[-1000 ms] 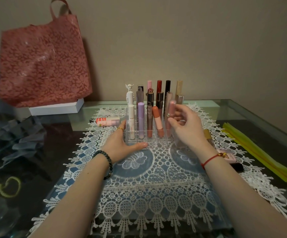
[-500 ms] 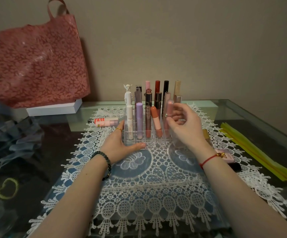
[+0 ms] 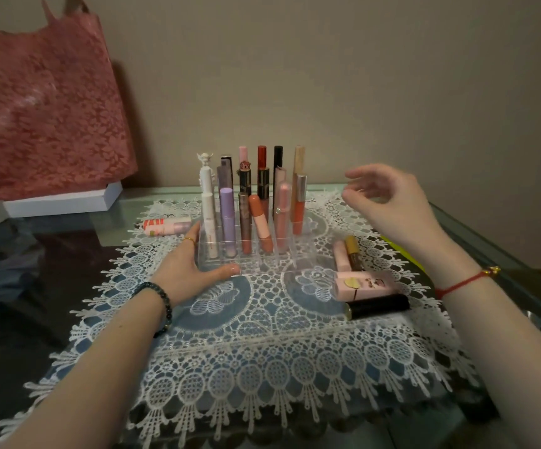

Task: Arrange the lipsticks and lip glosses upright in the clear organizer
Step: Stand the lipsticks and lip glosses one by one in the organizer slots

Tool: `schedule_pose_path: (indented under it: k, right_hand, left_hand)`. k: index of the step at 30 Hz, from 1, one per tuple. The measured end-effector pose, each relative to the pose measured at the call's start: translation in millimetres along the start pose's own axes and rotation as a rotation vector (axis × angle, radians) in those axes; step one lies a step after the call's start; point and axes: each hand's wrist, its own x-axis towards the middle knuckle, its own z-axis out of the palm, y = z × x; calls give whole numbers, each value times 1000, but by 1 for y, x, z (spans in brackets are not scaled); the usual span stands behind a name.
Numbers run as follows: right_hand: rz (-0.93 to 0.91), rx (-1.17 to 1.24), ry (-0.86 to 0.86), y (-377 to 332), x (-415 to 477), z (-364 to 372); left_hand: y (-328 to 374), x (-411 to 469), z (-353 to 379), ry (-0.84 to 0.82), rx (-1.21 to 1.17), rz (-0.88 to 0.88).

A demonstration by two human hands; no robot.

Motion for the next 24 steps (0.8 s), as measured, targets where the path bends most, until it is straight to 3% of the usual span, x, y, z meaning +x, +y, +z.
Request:
schedule_pose_path:
  k: [10, 24]
  right_hand:
    - [214, -342, -245, 40, -15, -16]
    - [515, -462, -355, 40, -4, 14]
  left_hand:
    - [7, -6, 2, 7, -21, -30]
    - [8, -5, 1, 18, -11, -19]
